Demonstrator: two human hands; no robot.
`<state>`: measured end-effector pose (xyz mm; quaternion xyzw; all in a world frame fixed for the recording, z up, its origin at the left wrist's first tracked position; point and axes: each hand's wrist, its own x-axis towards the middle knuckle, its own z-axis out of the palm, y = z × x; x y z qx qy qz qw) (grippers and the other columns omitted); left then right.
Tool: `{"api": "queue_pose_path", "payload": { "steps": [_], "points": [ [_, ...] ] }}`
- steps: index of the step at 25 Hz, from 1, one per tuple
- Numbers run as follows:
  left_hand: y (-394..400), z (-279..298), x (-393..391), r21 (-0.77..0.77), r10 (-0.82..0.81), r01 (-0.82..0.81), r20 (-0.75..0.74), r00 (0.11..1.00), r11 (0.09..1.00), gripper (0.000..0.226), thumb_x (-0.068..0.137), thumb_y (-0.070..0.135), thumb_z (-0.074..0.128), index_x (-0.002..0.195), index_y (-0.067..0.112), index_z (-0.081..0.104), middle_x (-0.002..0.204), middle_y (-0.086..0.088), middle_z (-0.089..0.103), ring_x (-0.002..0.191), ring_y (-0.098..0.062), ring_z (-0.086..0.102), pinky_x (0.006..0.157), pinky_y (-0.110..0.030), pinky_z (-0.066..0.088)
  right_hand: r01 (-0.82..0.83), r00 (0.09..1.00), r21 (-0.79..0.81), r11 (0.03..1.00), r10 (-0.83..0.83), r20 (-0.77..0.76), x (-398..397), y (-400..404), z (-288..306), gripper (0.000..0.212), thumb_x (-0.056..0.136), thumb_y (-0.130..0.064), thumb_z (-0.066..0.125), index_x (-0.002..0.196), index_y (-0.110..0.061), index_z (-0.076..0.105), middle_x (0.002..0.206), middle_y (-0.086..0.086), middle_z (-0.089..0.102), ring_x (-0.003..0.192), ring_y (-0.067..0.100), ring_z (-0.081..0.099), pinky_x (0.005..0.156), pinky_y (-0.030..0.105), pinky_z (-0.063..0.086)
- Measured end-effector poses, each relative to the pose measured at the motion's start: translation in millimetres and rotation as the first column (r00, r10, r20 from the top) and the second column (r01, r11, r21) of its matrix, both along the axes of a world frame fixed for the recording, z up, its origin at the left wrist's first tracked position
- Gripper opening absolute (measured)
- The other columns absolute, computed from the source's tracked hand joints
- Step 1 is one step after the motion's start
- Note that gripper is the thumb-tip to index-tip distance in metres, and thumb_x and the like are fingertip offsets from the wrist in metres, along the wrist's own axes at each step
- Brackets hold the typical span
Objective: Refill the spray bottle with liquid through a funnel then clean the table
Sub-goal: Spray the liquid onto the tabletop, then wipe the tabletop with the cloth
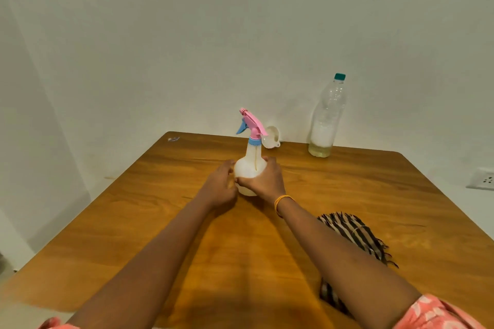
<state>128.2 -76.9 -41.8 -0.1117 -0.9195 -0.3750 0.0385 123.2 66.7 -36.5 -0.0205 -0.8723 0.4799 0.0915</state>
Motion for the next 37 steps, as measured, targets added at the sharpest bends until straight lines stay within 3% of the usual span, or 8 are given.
{"api": "queue_pose_path", "payload": {
  "steps": [4, 7, 13, 18, 22, 28, 32, 37],
  "points": [
    [6.1, -3.1, -77.3, 0.084, -0.010, 0.010, 0.008, 1.000, 0.996, 0.083, 0.079, 0.027, 0.073, 0.144, 0.020, 0.023, 0.141, -0.005, 0.043, 0.126, -0.025, 0.045, 0.096, -0.031, 0.043, -0.002, 0.999, 0.041, 0.999, 0.004, -0.052, -99.8, -6.2, -5.1, 0.093, 0.058, -0.044, 0.085, 0.134, -0.017, 0.039, 0.128, 0.006, 0.048, 0.120, 0.023, 0.047, 0.096, 0.031, 0.045],
    [10.4, -12.8, -139.9, 0.178, 0.084, -0.078, -0.026, 0.996, 0.981, 0.070, 0.086, 0.026, 0.066, 0.144, 0.022, 0.027, 0.141, -0.005, 0.046, 0.128, -0.025, 0.046, 0.099, -0.034, 0.043, 0.010, 0.996, 0.055, 0.998, -0.005, -0.092, -171.4, -11.9, -15.0, 0.094, 0.057, -0.050, 0.082, 0.135, -0.017, 0.041, 0.129, 0.005, 0.053, 0.119, 0.025, 0.051, 0.098, 0.035, 0.049],
    [11.6, -20.2, -203.9, 0.076, 0.139, -0.135, -0.053, 0.989, 0.988, 0.070, 0.092, 0.023, 0.058, 0.149, 0.017, 0.018, 0.146, -0.008, 0.041, 0.130, -0.028, 0.045, 0.103, -0.035, 0.040, -0.016, 0.996, 0.071, 0.997, 0.021, -0.082, -233.8, -20.5, -18.2, 0.094, 0.059, -0.051, 0.081, 0.135, -0.017, 0.036, 0.127, 0.007, 0.055, 0.115, 0.029, 0.054, 0.092, 0.038, 0.051],
    [18.3, -17.3, -157.0, -0.025, 0.119, -0.119, -0.005, 0.993, 0.993, 0.073, 0.089, 0.023, 0.062, 0.148, 0.017, 0.019, 0.138, -0.012, 0.047, 0.125, -0.031, 0.048, 0.102, -0.040, 0.044, 0.020, 0.999, 0.010, 1.000, -0.019, -0.033, -166.8, -1.0, -11.8, 0.079, 0.072, -0.025, 0.078, 0.137, -0.010, 0.035, 0.131, 0.012, 0.054, 0.119, 0.031, 0.053, 0.090, 0.032, 0.048],
    [36.9, -14.7, -66.4, -0.271, 0.052, -0.063, -0.049, 0.997, 0.960, 0.067, 0.091, 0.032, 0.055, 0.147, 0.018, 0.021, 0.145, -0.011, 0.042, 0.129, -0.027, 0.045, 0.104, -0.041, 0.042, 0.028, 0.999, 0.055, 0.998, -0.030, 0.036, -69.5, 34.4, -13.1, 0.061, 0.081, -0.018, 0.067, 0.137, -0.013, 0.042, 0.134, 0.011, 0.054, 0.124, 0.028, 0.051, 0.100, 0.035, 0.045],
    [76.1, -30.6, 66.1, -0.427, -0.134, 0.112, -0.021, 0.991, 0.897, 0.064, 0.093, 0.042, 0.044, 0.148, 0.020, 0.020, 0.155, -0.003, 0.028, 0.142, -0.019, 0.027, 0.115, -0.045, 0.024, 0.086, 0.996, 0.217, 0.972, -0.083, -0.023, 68.0, 101.9, -5.4, 0.045, 0.084, -0.011, 0.059, 0.129, -0.012, 0.053, 0.129, 0.007, 0.058, 0.121, 0.023, 0.053, 0.101, 0.034, 0.045],
    [96.8, -45.8, 112.0, -0.423, -0.135, 0.098, -0.060, 0.989, 0.901, 0.053, 0.097, 0.043, 0.034, 0.146, 0.023, 0.028, 0.157, -0.001, 0.024, 0.145, -0.018, 0.018, 0.116, -0.046, 0.013, 0.254, 0.966, 0.440, 0.861, -0.200, -0.166, 138.7, 124.6, -16.4, 0.034, 0.087, -0.027, 0.059, 0.117, -0.012, 0.059, 0.117, 0.006, 0.058, 0.117, 0.023, 0.051, 0.092, 0.033, 0.048],
    [99.7, -48.7, 119.0, -0.427, -0.127, 0.076, -0.091, 0.988, 0.901, 0.050, 0.098, 0.043, 0.033, 0.145, 0.027, 0.034, 0.156, 0.001, 0.028, 0.145, -0.016, 0.020, 0.116, -0.044, 0.014, 0.327, 0.931, 0.599, 0.731, -0.358, -0.071, 163.0, 125.6, -47.1, 0.069, 0.079, -0.060, 0.054, 0.116, -0.002, 0.056, 0.127, 0.015, 0.048, 0.123, 0.031, 0.041, 0.102, 0.039, 0.039]
  ]
}}
